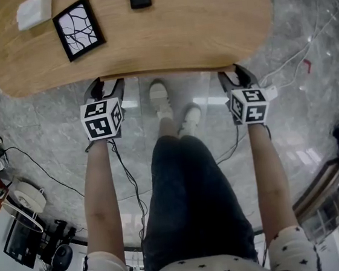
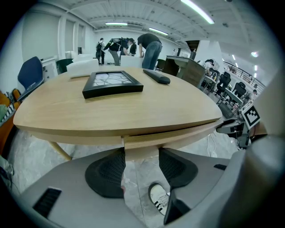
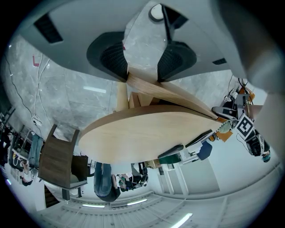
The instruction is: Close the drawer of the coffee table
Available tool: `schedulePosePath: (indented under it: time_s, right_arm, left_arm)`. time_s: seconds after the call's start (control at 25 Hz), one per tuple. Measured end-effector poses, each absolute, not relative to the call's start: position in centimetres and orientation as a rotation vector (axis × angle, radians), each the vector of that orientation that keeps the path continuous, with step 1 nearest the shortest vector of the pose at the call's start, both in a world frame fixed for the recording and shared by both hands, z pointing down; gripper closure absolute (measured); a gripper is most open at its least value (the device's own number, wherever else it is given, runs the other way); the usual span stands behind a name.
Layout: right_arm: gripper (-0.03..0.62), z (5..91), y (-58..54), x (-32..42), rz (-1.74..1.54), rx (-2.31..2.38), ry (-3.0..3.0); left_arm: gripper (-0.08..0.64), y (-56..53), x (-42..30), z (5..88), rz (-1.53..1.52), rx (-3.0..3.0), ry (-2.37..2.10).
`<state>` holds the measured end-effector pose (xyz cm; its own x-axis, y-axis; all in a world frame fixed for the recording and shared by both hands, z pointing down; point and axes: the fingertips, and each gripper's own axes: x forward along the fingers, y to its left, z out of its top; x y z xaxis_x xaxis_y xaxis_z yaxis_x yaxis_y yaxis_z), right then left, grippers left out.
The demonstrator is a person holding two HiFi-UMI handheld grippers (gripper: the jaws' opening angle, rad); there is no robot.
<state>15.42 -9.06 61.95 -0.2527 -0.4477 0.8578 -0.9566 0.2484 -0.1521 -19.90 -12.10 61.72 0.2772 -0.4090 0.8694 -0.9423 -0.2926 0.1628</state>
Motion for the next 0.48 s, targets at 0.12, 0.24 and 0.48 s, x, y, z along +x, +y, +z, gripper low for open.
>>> schedulePosePath:
  time_s: [0.12,0.24,0.48]
  right_arm:
    - [0.373,61.98,-9.24,15.39,0.927,1.287,-1.825]
    - [0.373,62.00,-9.28,15.39,0.928,1.287,-1.827]
    - [0.373,62.03,-9.28,15.38,0.931,1.288,-1.829]
  left_arm:
    - [0.314,-12.29,-19.91,61.77,0.953,1.842,-1.219]
    - [0.314,-12.34,-19.91,61.76,0.950,1.844,-1.220]
    - [0.314,-12.39,-19.91,61.81,0.940,1.846,-1.224]
